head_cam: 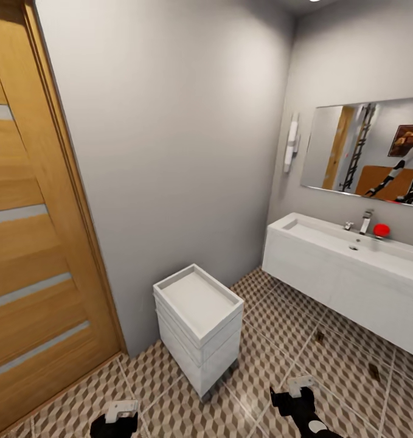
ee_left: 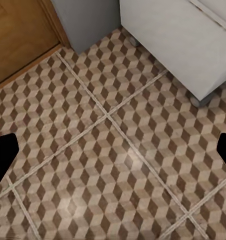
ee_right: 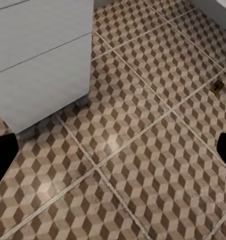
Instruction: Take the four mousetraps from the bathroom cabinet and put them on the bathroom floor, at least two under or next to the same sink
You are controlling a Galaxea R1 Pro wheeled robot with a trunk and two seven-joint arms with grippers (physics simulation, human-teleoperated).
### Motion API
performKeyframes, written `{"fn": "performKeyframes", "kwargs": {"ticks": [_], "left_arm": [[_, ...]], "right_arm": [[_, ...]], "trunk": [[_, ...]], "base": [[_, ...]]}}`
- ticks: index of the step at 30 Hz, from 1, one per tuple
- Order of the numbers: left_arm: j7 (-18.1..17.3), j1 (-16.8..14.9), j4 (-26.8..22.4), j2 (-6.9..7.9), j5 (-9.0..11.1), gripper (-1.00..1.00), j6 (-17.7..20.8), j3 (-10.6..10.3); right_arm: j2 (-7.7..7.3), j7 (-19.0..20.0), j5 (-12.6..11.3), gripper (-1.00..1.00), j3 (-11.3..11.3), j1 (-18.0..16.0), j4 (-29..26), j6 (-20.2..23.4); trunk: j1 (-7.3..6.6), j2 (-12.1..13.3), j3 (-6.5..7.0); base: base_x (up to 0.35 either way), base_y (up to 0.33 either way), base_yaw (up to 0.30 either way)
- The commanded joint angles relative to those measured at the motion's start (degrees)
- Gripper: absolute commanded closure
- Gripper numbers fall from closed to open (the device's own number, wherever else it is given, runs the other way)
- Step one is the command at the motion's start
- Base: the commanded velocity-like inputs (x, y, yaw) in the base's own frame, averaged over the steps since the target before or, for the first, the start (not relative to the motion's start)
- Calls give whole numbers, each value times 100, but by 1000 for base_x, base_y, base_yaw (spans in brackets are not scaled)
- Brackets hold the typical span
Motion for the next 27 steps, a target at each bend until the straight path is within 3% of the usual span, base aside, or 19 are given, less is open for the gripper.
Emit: {"fn": "performKeyframes", "kwargs": {"ticks": [1, 27], "left_arm": [[1, -11, 24, -4, 54, -100, -37, -47], [1, -5, 24, 8, 56, -100, -40, -42]], "right_arm": [[-2, -38, 52, -100, 25, -3, 5, -10], [0, -38, 48, -100, 25, -5, 5, -10]], "trunk": [[3, -11, -10], [3, -11, -10]], "base": [[0, 0, 230], [0, 0, 236]]}}
